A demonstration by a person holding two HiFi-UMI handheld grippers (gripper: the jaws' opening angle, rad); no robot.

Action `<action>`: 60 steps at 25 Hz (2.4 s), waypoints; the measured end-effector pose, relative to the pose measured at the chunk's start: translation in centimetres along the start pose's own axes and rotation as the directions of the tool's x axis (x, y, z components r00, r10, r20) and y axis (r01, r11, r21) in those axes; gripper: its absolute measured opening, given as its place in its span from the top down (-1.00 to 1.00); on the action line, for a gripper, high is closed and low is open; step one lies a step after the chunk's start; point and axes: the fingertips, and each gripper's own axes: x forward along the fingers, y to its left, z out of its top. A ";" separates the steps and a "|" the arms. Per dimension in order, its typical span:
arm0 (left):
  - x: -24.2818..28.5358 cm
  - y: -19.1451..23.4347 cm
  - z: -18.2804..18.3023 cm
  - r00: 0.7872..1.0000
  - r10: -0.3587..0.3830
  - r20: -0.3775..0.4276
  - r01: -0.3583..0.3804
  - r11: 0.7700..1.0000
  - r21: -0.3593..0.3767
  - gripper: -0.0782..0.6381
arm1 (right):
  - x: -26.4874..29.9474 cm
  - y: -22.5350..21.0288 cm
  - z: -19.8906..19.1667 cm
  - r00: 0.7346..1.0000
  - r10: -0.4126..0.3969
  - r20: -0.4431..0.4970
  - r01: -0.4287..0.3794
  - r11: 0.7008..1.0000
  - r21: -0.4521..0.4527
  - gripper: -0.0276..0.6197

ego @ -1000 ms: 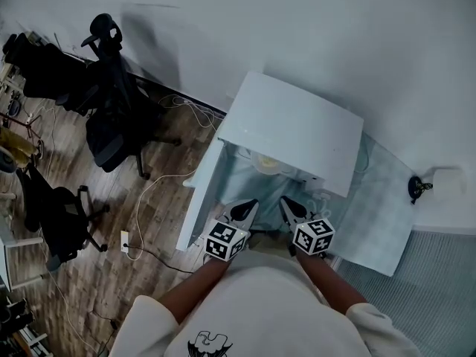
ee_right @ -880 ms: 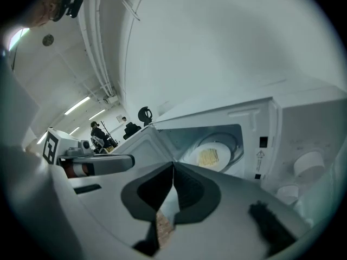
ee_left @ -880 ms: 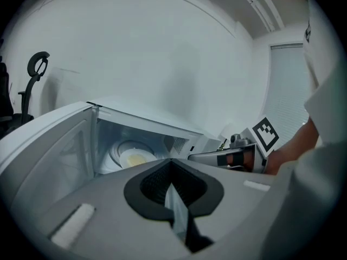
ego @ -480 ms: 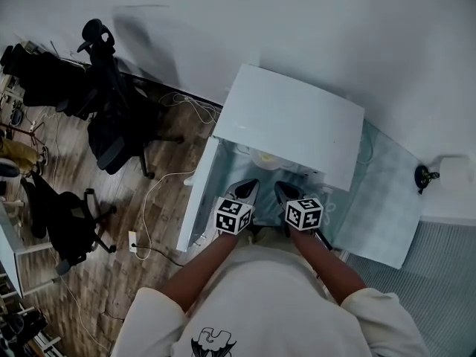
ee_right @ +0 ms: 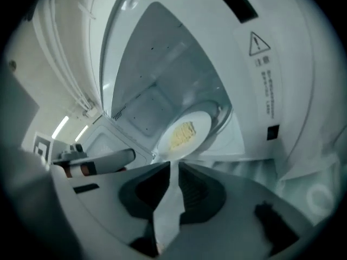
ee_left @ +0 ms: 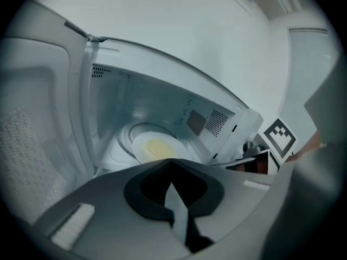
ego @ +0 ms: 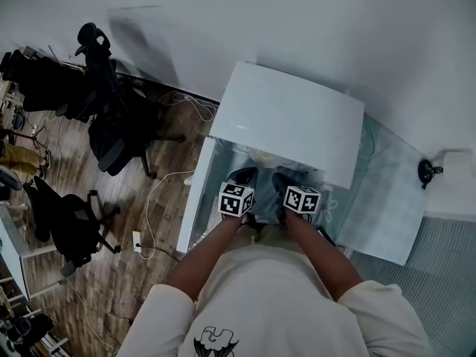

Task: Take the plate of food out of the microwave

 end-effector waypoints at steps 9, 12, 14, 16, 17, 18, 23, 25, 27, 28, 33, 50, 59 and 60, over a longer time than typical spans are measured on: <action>-1.1 0.2 -0.2 1.000 0.001 -0.013 -0.001 1.000 0.006 0.77 | 2.1 -2.5 1.1 0.939 0.059 0.340 -0.266 0.752 0.603 0.59; -1.4 -0.1 -0.2 1.000 -0.012 -0.016 0.012 1.000 0.000 0.77 | 2.4 -3.2 1.1 0.921 0.044 0.388 -0.309 0.688 0.657 0.59; -1.5 -0.2 -0.2 1.000 -0.016 -0.016 0.016 1.000 0.003 0.77 | 2.7 -3.4 1.2 0.908 0.054 0.416 -0.347 0.655 0.672 0.59; -1.5 -0.1 -0.2 1.000 -0.018 -0.018 0.018 1.000 0.008 0.77 | 3.1 -3.4 1.7 0.893 0.067 0.445 -0.385 0.628 0.676 0.59; -1.6 0.0 -0.2 1.000 -0.019 -0.020 0.019 1.000 0.009 0.77 | 3.3 -3.5 1.9 0.887 0.071 0.457 -0.399 0.618 0.678 0.59; -1.6 0.0 -0.3 1.000 -0.021 -0.022 0.021 1.000 0.009 0.77 | 3.5 -3.5 2.1 0.882 0.073 0.465 -0.408 0.610 0.679 0.59; -1.8 0.0 -0.6 0.999 -0.031 -0.026 0.031 1.000 0.000 0.77 | 4.0 -3.7 2.1 0.889 0.049 0.454 -0.389 0.602 0.697 0.81; -1.8 0.1 -0.7 0.999 -0.032 -0.024 0.032 0.999 -0.004 0.77 | 3.9 -3.7 1.8 0.893 0.044 0.447 -0.382 0.597 0.705 0.82; -1.8 0.0 -0.6 0.999 -0.036 -0.019 0.036 0.999 -0.005 0.77 | 3.6 -3.9 1.5 0.897 0.043 0.440 -0.375 0.602 0.705 0.83; -1.8 -0.1 -0.5 0.999 -0.038 -0.017 0.038 0.999 -0.005 0.77 | 3.5 -3.9 1.4 0.899 0.045 0.436 -0.372 0.604 0.705 0.83; -2.0 -0.5 -0.3 0.999 -0.045 -0.007 0.045 0.999 -0.005 0.77 | 2.6 -3.2 1.0 0.910 0.073 0.409 -0.366 0.604 0.708 0.84; -9.6 -7.8 0.2 0.983 -0.174 0.059 0.166 0.979 0.115 0.77 | -6.3 4.6 -0.5 0.938 0.245 0.246 -0.347 0.673 0.653 0.84; -15.5 -10.9 3.0 0.965 -0.237 0.113 0.219 0.964 0.148 0.77 | -11.5 9.5 0.4 0.914 0.339 0.224 -0.400 0.655 0.641 0.84; -16.0 -11.4 3.2 0.962 -0.248 0.118 0.230 0.963 0.143 0.77 | -12.1 10.1 0.6 0.910 0.351 0.219 -0.406 0.656 0.636 0.84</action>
